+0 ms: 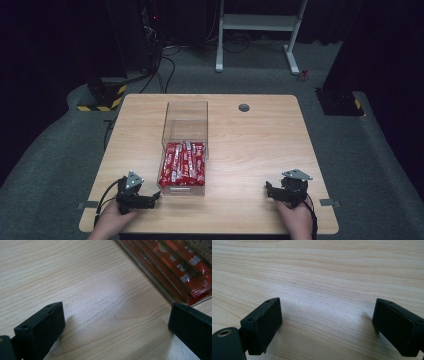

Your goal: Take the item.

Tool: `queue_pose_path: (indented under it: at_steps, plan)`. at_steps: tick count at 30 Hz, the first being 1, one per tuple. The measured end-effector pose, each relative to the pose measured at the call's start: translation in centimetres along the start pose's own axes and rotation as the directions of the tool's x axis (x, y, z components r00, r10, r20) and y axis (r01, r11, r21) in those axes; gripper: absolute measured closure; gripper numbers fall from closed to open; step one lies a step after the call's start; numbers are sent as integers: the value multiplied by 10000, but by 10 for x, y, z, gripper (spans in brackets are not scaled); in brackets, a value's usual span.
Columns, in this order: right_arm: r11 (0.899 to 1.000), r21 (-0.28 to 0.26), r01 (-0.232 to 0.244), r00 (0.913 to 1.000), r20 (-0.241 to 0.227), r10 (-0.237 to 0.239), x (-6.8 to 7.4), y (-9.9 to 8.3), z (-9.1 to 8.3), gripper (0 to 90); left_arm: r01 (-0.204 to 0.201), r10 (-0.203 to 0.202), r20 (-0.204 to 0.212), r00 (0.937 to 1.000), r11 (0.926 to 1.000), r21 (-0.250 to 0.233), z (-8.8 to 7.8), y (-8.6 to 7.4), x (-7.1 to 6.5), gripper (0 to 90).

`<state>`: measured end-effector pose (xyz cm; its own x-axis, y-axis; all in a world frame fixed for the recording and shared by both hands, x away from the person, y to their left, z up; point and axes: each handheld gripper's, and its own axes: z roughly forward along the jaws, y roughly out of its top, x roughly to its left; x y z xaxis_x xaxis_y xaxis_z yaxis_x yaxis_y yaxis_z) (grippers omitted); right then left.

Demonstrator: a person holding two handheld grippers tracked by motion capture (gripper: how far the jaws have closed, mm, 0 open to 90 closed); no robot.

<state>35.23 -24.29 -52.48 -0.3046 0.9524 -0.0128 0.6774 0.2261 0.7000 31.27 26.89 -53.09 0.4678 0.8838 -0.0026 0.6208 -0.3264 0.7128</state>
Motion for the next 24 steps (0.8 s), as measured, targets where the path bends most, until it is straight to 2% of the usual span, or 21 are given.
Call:
queue_pose_path:
  at_steps: [11,16,24]
  plan:
    - [9999,-22,117,9999,-86,-117,-1,1,0,91,0,0,-4,10000,10000,-1,0,0,0,11]
    - [9997,-228,-4,9999,-150,1,-1,2,-3,97,2,-2,-4,10000,10000,-2,0,0,0,11]
    - [9977,-611,294,9991,-278,-312,6,7,-9,110,-3,3,-10,10000,10000,-1,0,0,0,11]
